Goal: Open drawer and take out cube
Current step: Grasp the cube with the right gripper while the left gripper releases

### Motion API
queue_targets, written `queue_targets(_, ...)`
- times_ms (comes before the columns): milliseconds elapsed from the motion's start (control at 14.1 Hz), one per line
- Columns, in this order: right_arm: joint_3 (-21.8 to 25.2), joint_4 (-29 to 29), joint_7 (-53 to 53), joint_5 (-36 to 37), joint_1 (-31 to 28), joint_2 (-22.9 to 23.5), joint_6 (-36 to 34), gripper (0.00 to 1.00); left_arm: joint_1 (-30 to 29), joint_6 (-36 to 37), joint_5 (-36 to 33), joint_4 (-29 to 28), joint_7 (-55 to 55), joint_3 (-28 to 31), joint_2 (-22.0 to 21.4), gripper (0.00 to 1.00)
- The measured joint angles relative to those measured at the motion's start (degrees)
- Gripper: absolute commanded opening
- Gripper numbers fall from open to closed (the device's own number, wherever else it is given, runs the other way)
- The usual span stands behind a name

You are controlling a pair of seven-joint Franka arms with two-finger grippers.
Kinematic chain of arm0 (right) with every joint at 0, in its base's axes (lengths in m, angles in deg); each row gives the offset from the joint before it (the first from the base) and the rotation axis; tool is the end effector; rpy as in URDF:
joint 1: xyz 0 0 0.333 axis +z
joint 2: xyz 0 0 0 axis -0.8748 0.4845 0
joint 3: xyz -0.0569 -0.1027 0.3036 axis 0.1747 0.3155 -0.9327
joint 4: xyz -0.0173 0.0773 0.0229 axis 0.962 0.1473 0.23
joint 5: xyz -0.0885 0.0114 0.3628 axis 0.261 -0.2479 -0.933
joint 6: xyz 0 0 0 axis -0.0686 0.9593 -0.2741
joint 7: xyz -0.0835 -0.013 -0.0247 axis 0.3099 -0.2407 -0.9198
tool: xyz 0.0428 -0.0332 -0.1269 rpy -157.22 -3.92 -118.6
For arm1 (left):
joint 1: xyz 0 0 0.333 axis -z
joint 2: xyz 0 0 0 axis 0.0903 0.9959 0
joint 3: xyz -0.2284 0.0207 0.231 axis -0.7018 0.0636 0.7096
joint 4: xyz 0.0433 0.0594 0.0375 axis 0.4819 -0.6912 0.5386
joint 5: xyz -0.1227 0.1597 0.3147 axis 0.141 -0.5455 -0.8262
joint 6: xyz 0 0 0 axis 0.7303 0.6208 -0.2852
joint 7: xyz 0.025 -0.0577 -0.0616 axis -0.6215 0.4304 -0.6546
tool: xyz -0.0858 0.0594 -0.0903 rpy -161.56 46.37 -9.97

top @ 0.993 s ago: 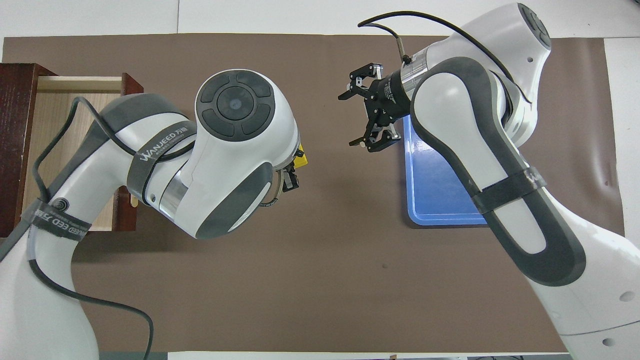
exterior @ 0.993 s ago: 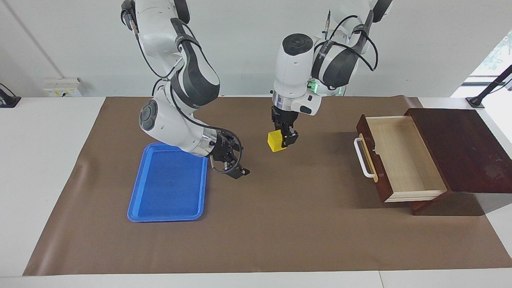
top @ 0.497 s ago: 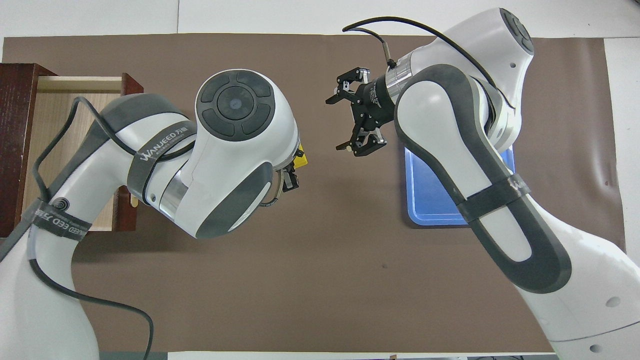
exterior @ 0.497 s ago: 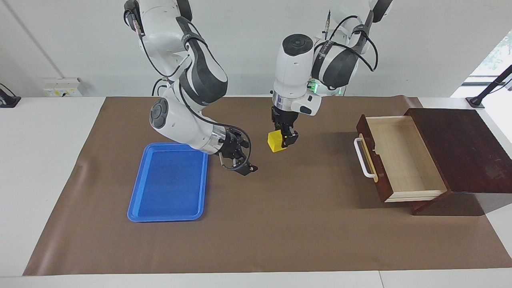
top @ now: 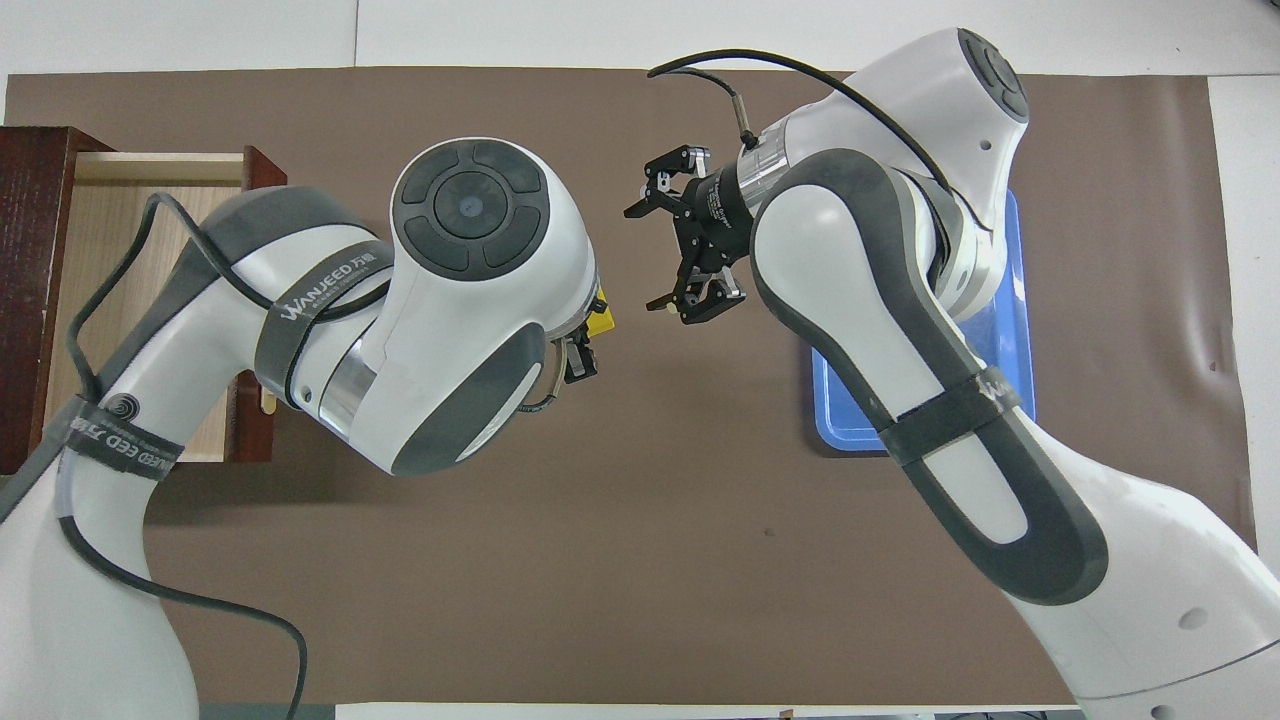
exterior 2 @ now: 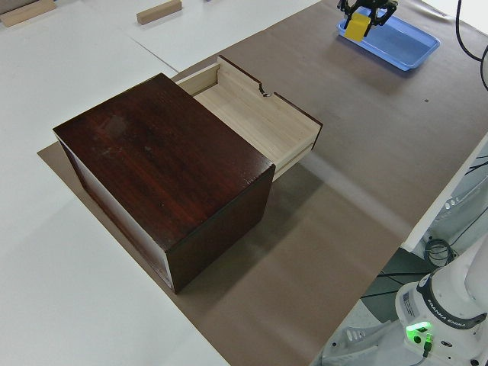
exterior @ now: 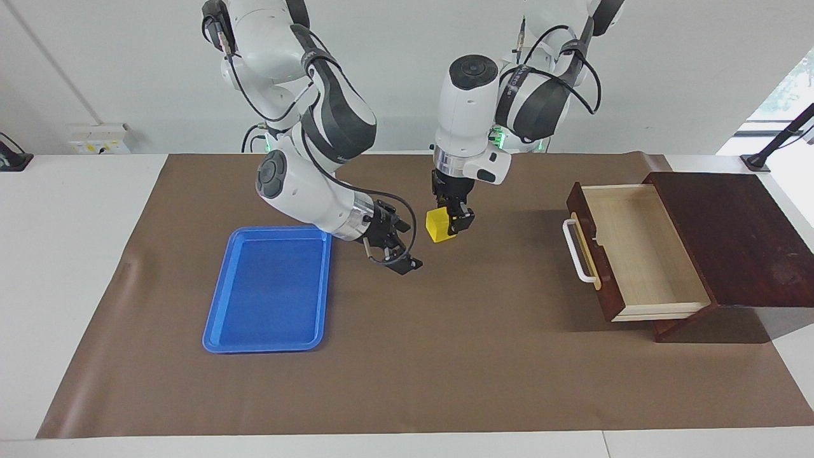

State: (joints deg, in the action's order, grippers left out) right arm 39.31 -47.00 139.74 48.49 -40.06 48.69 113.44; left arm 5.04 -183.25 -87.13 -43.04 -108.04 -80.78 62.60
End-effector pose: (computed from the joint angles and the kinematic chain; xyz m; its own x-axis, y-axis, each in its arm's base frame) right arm 0.6273 0.3126 0.4410 0.1913 -0.7571 -0.6246 -0.9751 -0.2192 -0.0329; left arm 0.5169 -0.3737 0.4915 -0.2538 0.9664 -0.0417 0.9653 0.2558 0.0518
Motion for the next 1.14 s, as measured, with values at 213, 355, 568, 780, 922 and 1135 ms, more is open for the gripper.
queue_targets(213, -0.01, 0.00, 0.00, 0.00, 1.55, 0.00, -0.04, 1.00, 0.00, 0.00, 0.00, 0.00, -0.02, 0.00, 0.04, 0.00)
queue_targets(355, -0.01, 0.00, 0.00, 0.00, 2.34, 0.00, -0.03, 1.00, -0.01, 0.00, 0.00, 0.00, -0.05, 0.01, 0.07, 0.00)
queue_targets(568, -0.01, -0.02, 0.14, -0.04, 3.44, 0.00, 0.01, 1.00, -0.02, -0.02, 0.00, 0.00, -0.07, 0.04, 0.09, 0.00)
queue_targets(780, -0.01, -0.03, 0.32, -0.04, 3.93, 0.00, 0.01, 1.00, -0.03, -0.02, 0.00, 0.00, -0.11, 0.06, 0.09, 0.00)
queue_targets(922, 0.00, -0.04, 0.40, -0.04, 3.92, 0.00, 0.01, 0.95, -0.03, -0.04, 0.00, 0.00, -0.12, 0.06, 0.10, 0.00)
queue_targets(1135, 0.01, -0.04, 0.99, -0.04, 3.92, 0.00, 0.01, 0.64, -0.05, -0.08, -0.01, 0.00, -0.15, 0.12, 0.10, 0.00)
